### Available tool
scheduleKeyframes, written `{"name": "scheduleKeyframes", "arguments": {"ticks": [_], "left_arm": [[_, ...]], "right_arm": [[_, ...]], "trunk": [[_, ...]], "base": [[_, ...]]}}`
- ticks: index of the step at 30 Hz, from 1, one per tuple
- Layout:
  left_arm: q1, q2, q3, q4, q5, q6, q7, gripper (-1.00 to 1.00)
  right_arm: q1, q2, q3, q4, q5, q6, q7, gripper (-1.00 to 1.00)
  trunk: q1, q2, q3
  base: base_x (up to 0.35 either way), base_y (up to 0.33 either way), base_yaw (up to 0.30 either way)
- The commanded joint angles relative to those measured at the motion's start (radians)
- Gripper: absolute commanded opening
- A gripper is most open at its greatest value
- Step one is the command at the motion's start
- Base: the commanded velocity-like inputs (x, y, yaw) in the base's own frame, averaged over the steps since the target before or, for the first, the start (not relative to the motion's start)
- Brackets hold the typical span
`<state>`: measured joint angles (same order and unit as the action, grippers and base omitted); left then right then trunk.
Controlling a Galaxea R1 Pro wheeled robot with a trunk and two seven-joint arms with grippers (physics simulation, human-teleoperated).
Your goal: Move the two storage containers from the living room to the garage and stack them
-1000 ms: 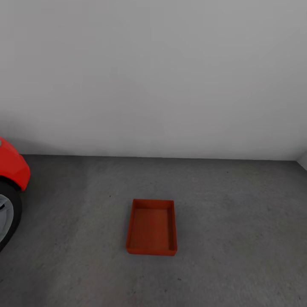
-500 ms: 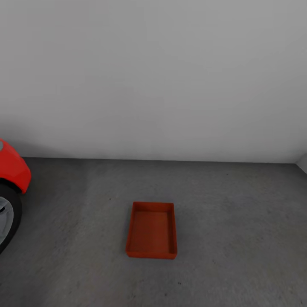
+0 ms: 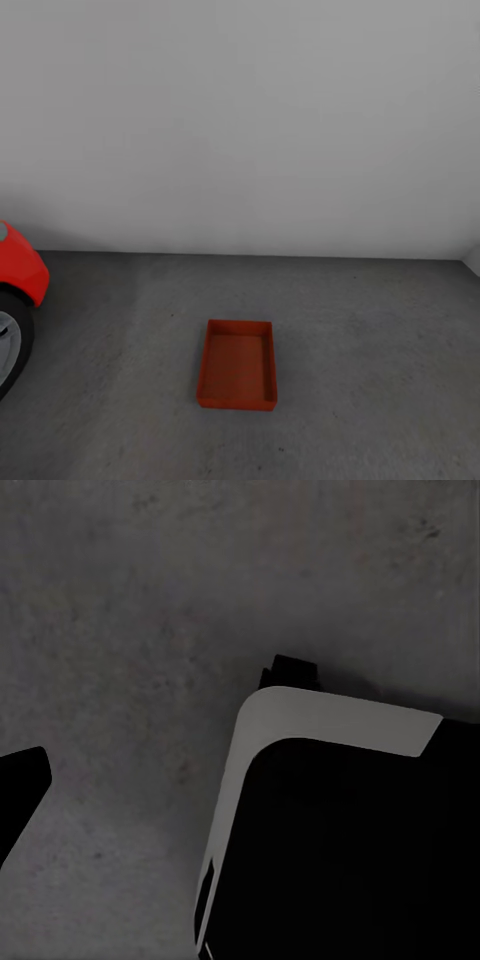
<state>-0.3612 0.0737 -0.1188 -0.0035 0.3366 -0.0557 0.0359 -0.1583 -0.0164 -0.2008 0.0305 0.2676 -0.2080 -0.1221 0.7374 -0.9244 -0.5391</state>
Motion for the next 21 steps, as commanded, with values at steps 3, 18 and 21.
{"name": "scheduleKeyframes", "arguments": {"ticks": [3, 18, 21], "left_arm": [[-0.001, 0.0, -0.009, 0.0, 0.007, -0.003, 0.002, 1.0], [0.0, 0.0, -0.009, 0.0, 0.006, -0.003, 0.002, 1.0], [0.0, 0.0, -0.009, 0.0, 0.006, -0.003, 0.002, 1.0]], "right_arm": [[-0.001, 0.0, -0.008, 0.003, 0.012, -0.005, 0.005, 1.0], [-0.001, 0.001, -0.006, 0.003, 0.012, 0.001, 0.012, 1.0], [-0.001, 0.0, -0.006, 0.003, 0.012, 0.0, 0.014, 1.0]], "trunk": [[0.0, -0.001, 0.004], [0.0, -0.001, 0.028], [0.0, -0.001, 0.033]], "base": [[0.0, 0.0, 0.0], [0.0, 0.0, 0.0], [0.0, 0.0, 0.0]]}}
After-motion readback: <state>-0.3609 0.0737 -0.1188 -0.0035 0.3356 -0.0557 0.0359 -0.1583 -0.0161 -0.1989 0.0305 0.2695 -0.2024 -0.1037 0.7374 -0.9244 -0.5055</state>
